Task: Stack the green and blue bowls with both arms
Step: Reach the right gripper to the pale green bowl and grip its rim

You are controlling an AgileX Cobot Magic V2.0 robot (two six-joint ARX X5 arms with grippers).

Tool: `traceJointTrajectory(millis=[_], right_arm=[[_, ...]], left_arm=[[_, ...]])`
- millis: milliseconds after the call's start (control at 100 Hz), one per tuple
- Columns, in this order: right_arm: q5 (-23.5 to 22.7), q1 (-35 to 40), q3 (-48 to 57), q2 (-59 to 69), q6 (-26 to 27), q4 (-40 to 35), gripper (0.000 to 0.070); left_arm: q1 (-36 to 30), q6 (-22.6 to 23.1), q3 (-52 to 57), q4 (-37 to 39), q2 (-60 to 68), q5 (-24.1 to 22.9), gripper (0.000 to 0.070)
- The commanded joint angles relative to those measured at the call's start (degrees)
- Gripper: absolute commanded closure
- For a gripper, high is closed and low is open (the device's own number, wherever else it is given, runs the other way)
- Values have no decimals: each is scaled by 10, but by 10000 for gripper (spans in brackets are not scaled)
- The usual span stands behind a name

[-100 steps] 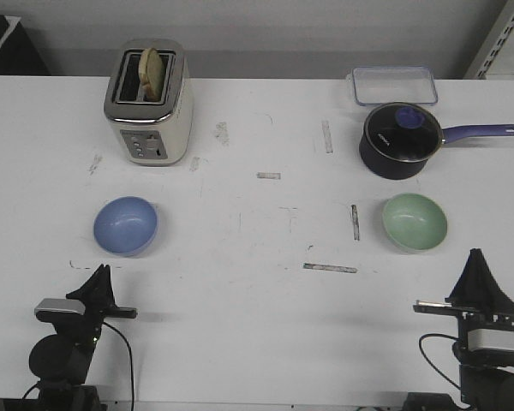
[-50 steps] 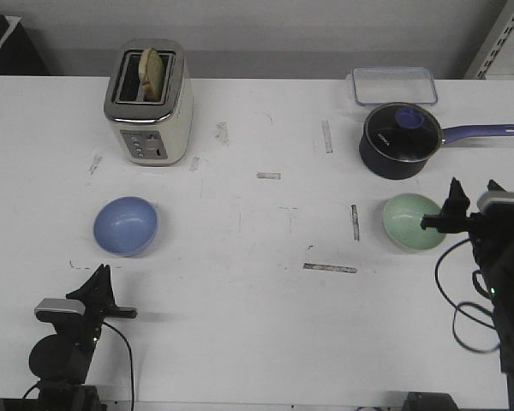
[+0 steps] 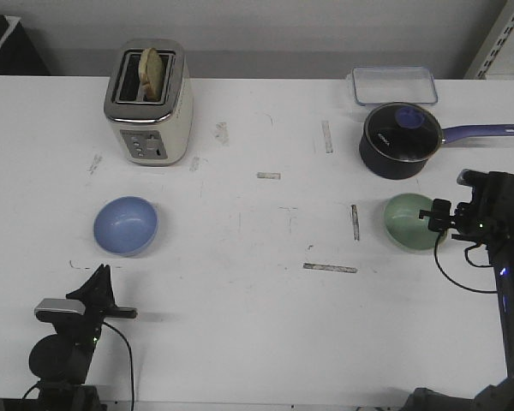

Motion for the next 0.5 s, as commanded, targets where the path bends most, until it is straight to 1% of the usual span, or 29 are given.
traceJointTrajectory(millis=[0,200,250,290,400,450,490], right_arm=[[-2,-3,7,31,-24,0,308],[-2,-4,7,90,-27,5,310],[-2,-3,7,96,-32,7,327],[-2,-3,7,98,-33,9,382],[-2,-3,7,98,-33,16,591],[-2,-3,7,98,-33,17,654],[-2,-3,7,98,-33,16,690]], left_arm=[[0,1,-12,6,-1,-1,698],[0,1,-12,6,-1,-1,698],[0,1,-12,6,-1,-1,698],[0,1,-12,6,-1,-1,698],[0,1,-12,6,-1,-1,698],[0,1,-12,6,-1,-1,698],[0,1,-12,6,-1,-1,698]])
